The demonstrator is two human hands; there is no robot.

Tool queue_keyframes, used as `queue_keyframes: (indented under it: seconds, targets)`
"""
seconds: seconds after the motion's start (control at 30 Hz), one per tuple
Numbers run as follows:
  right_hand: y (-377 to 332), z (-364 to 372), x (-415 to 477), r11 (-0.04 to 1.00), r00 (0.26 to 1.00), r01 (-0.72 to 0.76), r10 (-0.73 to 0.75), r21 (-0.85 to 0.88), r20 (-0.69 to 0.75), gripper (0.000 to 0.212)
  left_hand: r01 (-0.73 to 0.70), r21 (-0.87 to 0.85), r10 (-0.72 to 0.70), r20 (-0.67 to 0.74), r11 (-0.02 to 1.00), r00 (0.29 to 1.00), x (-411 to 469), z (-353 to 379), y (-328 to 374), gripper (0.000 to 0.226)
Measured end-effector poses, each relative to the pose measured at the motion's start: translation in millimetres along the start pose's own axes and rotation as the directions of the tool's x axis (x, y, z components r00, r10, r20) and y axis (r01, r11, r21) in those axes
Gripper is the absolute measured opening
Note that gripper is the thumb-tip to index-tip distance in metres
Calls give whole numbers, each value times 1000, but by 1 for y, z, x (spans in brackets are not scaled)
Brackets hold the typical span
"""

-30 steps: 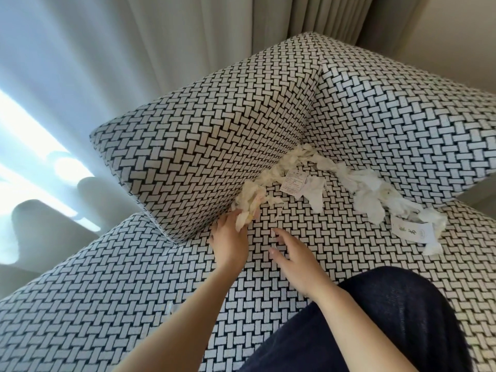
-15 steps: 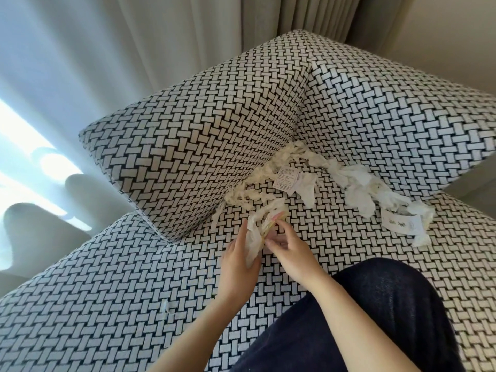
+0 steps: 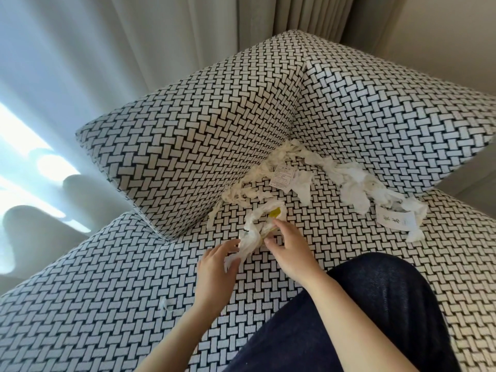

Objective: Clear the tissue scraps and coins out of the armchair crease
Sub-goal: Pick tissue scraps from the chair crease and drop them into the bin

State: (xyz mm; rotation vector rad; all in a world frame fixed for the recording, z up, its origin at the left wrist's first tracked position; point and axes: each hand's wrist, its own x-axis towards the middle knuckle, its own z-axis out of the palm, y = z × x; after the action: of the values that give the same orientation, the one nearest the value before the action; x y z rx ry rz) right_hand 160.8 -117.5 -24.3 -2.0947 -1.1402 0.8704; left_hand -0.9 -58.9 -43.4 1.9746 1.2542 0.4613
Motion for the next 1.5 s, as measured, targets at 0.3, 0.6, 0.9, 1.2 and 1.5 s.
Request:
queue_keyframes:
  seconds: [0.3,0.6,0.9,1.2,1.5]
  targets:
    - [-3,-10,-2,991,923,40,13,129,-384,31,77,-173,-95,-98,982,991,12,-19,15,19]
    - [-7,-19,-5,956,816,123,55,265,-576,25,94,-326,-155,-168,941,973,19,-45,36,11]
    - [-10,-32,-9,929,724,206,67,308,-686,18,-10,-414,-43,-119,910,992,30,-62,68,12]
    - [-9,-91,-28,936,744,255,-28,244,-668,30,-119,-414,115,-34,902,993,46,-69,119,9]
    - [40,-179,-89,945,639,184,95,272,-764,29,-230,-419,327,176,878,928,48,-21,205,18]
